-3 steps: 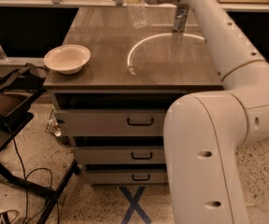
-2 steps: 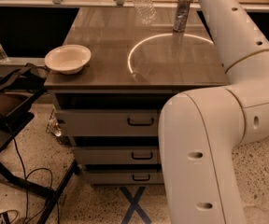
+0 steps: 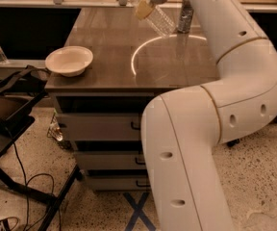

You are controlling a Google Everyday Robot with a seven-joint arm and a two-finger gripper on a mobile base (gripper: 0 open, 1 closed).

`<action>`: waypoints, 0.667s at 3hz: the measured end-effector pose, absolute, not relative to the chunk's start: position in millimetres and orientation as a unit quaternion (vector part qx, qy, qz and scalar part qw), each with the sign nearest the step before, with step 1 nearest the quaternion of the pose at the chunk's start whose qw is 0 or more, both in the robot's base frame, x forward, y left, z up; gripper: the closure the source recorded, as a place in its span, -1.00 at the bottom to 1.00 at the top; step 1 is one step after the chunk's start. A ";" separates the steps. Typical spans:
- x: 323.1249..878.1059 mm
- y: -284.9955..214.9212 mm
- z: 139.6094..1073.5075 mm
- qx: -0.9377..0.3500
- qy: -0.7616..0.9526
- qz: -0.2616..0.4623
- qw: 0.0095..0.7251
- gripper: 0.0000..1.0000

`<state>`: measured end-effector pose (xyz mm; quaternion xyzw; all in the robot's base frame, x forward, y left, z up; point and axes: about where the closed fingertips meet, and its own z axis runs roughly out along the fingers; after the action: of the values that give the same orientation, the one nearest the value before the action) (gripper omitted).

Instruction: Knock water bottle over

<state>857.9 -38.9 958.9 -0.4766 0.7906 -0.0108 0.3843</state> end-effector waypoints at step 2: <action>843.1 -30.3 884.7 -0.512 0.816 -0.017 0.269 1.00</action>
Offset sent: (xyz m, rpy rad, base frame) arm 0.0521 -0.0039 -0.0642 -0.2118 0.3243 0.0392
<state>843.1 -30.3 884.7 -0.5116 0.8160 -0.0172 0.2687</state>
